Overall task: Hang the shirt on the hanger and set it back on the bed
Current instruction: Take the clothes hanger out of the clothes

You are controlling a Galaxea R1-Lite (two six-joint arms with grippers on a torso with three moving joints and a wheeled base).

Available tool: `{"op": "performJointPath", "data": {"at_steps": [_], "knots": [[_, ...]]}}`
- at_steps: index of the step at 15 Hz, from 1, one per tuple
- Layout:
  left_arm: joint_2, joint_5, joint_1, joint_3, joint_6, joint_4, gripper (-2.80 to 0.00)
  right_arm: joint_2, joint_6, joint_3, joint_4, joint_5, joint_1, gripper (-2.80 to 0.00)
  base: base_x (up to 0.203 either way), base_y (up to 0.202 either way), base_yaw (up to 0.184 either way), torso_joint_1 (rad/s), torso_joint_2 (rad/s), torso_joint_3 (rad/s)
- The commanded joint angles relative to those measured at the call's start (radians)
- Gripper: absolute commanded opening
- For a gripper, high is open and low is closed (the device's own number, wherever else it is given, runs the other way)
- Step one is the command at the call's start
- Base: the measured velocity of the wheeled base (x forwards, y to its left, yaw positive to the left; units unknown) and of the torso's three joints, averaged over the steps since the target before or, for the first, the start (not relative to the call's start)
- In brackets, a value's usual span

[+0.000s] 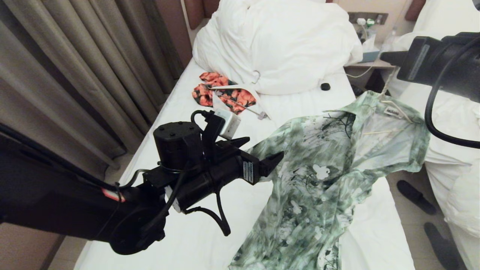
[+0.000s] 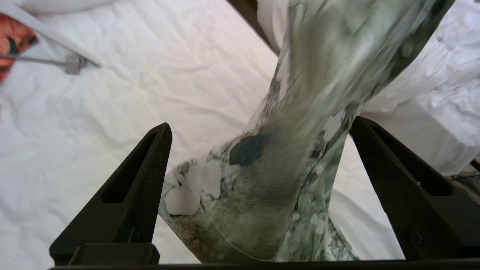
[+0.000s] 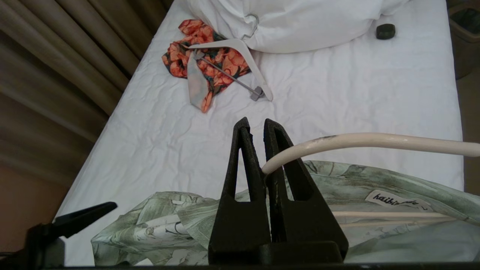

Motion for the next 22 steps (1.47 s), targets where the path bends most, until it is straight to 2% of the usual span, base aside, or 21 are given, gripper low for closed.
{"op": "performJointPath", "data": {"at_steps": [1,9,17,22], "knots": [[0.035,0.001,-0.002,-0.003,0.000,-0.008,-2.80,0.000,0.001,0.000,-0.003,0.001,0.000,-2.80,0.000,0.000,0.000,0.000,0.00,0.000],[-0.030,0.001,0.011,0.027,0.001,-0.007,-2.80,0.000,0.002,-0.011,-0.001,0.016,0.000,-2.80,0.000,0.000,0.000,0.000,0.00,0.000],[-0.099,-0.042,0.132,0.137,-0.003,-0.011,-2.80,-0.005,-0.001,-0.018,0.000,0.014,-0.002,-2.80,0.000,0.000,0.000,0.000,0.00,0.000],[-0.101,-0.054,0.201,0.158,-0.004,-0.011,-2.80,-0.011,-0.001,-0.037,0.033,0.011,-0.003,-2.80,0.000,0.000,0.000,0.000,0.00,0.000]]}}
